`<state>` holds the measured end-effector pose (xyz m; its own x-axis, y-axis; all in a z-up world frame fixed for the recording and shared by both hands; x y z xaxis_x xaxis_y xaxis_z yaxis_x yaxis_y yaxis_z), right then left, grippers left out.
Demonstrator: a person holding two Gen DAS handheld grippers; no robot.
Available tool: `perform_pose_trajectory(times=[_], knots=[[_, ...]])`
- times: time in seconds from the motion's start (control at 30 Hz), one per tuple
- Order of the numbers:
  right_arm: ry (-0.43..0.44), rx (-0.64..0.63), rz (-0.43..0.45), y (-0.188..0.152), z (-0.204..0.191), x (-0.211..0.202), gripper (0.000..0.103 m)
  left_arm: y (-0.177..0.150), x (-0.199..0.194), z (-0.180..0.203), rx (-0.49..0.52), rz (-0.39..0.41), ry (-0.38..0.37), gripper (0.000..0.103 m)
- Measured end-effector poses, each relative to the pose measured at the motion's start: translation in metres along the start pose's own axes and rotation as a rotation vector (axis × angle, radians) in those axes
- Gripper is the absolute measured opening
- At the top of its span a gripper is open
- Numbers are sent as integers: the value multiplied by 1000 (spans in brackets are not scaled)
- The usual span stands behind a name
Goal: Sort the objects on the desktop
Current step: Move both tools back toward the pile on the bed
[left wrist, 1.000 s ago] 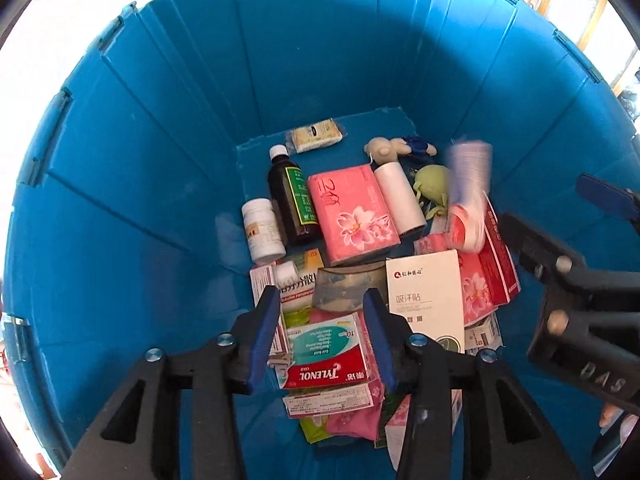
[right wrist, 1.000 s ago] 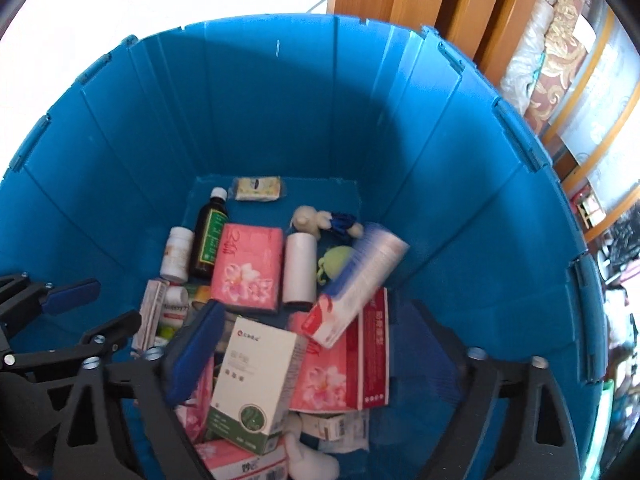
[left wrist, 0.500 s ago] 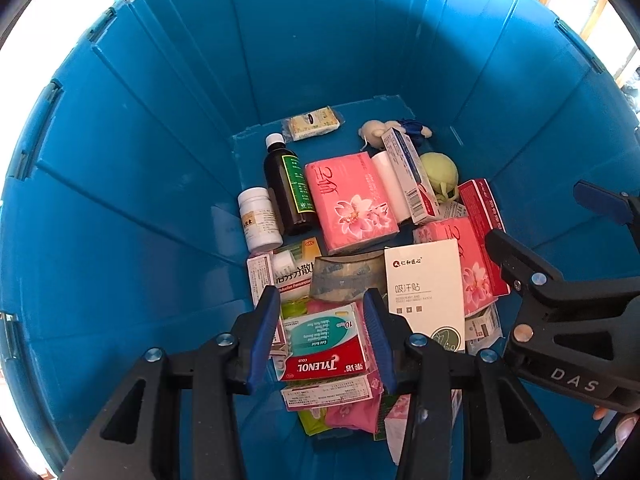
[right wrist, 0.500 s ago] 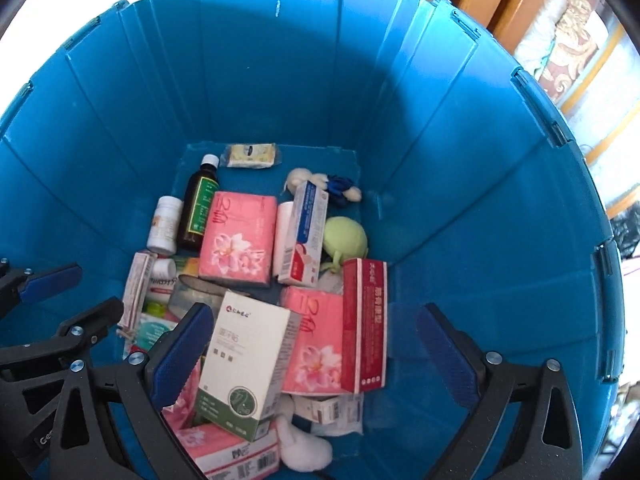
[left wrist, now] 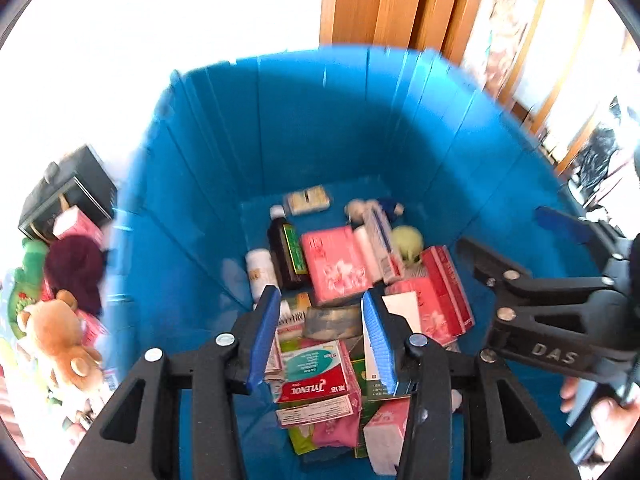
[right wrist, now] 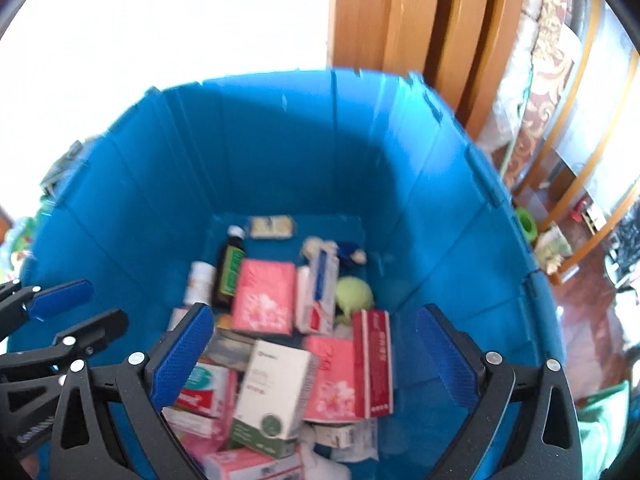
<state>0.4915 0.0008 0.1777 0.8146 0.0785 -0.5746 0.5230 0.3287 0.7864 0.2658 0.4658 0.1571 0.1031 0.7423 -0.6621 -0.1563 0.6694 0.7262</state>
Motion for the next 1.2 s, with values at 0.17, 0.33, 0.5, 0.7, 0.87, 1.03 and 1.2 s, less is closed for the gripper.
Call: perform_pose_trajectory(times=[0.17, 0.33, 0.5, 0.7, 0.87, 1.03, 1.2], knots=[[38, -21, 128, 12, -36, -51, 103, 5, -78, -33, -28, 208, 29, 42], [120, -26, 266, 11, -81, -106, 103, -23, -157, -96, -117, 452, 97, 61], [234, -10, 377, 1, -135, -152, 103, -72, -216, -169, -176, 620, 244, 64], [395, 4, 445, -18, -207, -183, 103, -146, -243, -264, -319, 631, 416, 64], [460, -16, 431, -36, -271, -182, 103, -219, -236, -327, -398, 562, 580, 64], [484, -63, 394, -59, -326, -167, 103, -289, -206, -376, -493, 425, 610, 64], [479, -58, 237, -96, -360, -124, 103, -345, -173, -393, -547, 310, 565, 64]])
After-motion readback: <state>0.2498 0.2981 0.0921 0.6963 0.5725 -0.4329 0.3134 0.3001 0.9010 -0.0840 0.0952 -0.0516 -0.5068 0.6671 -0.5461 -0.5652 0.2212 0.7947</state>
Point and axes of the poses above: each gripper's, at about its wrist camera, not at the fingertips, and x roughly the way its jaws point, z to its right, y to its top, the point moved 2 cm from there along x, roughly the way its jaws point, and after that the axes turned 12 degrees about z, right-handed, at the moved point
